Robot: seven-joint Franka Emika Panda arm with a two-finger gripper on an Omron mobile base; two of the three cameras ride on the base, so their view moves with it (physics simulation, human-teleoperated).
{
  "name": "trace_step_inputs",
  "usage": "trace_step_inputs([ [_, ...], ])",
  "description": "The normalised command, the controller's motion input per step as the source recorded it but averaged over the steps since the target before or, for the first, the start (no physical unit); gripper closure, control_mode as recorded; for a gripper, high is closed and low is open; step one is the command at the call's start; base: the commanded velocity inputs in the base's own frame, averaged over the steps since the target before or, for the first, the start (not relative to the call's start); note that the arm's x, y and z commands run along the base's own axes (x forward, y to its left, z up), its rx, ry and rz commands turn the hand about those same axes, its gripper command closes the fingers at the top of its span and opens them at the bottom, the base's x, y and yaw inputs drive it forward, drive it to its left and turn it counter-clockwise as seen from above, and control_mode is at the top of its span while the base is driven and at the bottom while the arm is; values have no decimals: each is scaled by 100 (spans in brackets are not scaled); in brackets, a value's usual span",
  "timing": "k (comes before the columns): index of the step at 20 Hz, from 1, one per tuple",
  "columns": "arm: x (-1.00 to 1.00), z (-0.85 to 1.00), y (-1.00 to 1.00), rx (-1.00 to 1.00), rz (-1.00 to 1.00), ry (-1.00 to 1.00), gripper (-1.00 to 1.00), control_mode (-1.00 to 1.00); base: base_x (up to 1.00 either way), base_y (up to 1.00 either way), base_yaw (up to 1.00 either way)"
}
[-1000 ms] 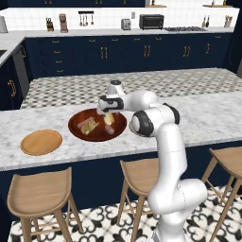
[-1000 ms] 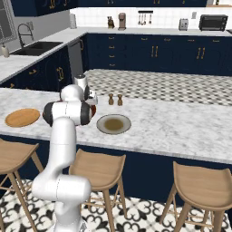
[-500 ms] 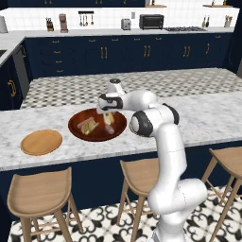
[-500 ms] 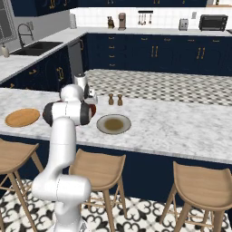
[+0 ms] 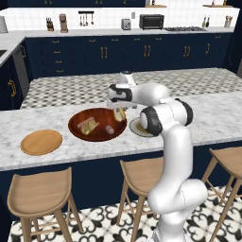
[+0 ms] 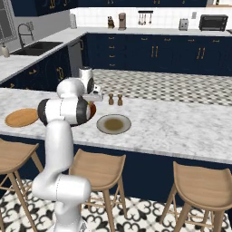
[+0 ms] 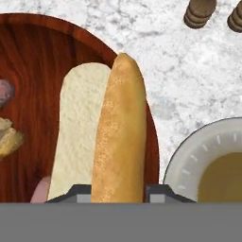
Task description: Place one bun and one sausage from the bowl on each plate.
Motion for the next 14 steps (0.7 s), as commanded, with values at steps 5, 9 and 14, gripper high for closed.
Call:
trace_step_inputs([
  [5,-63,3,-100,3,-6,9,100,-100,0,0,0],
  [9,-30,-6,-82,1,-5,5,100,-100,0,0,0],
  [14,-4,-12,-21,0,-1,0,100,-100,0,0,0],
])
